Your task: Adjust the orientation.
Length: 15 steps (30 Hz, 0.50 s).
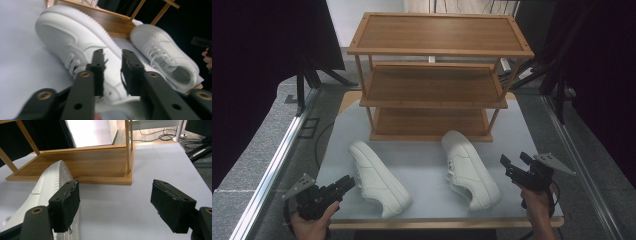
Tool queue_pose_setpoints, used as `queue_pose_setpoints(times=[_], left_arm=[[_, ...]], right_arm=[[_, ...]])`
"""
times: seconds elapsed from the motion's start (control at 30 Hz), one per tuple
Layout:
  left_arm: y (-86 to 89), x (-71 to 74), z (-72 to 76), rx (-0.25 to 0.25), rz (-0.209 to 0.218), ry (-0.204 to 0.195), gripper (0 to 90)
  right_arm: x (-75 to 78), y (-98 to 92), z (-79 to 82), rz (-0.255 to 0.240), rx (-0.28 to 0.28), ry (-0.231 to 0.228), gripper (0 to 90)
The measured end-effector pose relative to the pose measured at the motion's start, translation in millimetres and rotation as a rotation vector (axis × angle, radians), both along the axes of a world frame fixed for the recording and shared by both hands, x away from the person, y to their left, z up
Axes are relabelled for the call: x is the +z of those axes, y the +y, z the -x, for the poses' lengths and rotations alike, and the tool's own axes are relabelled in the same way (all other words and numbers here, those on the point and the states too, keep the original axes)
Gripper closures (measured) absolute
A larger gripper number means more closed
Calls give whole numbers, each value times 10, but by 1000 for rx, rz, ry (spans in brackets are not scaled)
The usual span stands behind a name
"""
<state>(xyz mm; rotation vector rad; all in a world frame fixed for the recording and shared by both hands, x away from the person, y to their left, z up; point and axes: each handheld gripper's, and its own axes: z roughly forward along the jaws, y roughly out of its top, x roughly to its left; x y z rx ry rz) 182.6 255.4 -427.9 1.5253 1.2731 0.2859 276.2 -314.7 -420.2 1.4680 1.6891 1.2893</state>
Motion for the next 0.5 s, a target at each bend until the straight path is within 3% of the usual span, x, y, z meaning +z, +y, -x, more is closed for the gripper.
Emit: queue_pose_setpoints(times=[0.07,0.1,0.23,0.43,0.5], left_arm=[[7,1,17,-1,-14,3,802],[22,14,53,-7,-43,11,821],[-22,13,96,-48,-39,23,861],[-198,-149,143,-102,-36,56,876],[-277,-249,118,-133,-50,87,885]], right_arm=[[-12,18,-21,3,8,9,244],[-17,26,-24,0,12,12,247],[-18,40,-9,-8,16,13,251],[-5,21,33,-9,8,7,253],[-7,-7,49,-13,-8,8,258]])
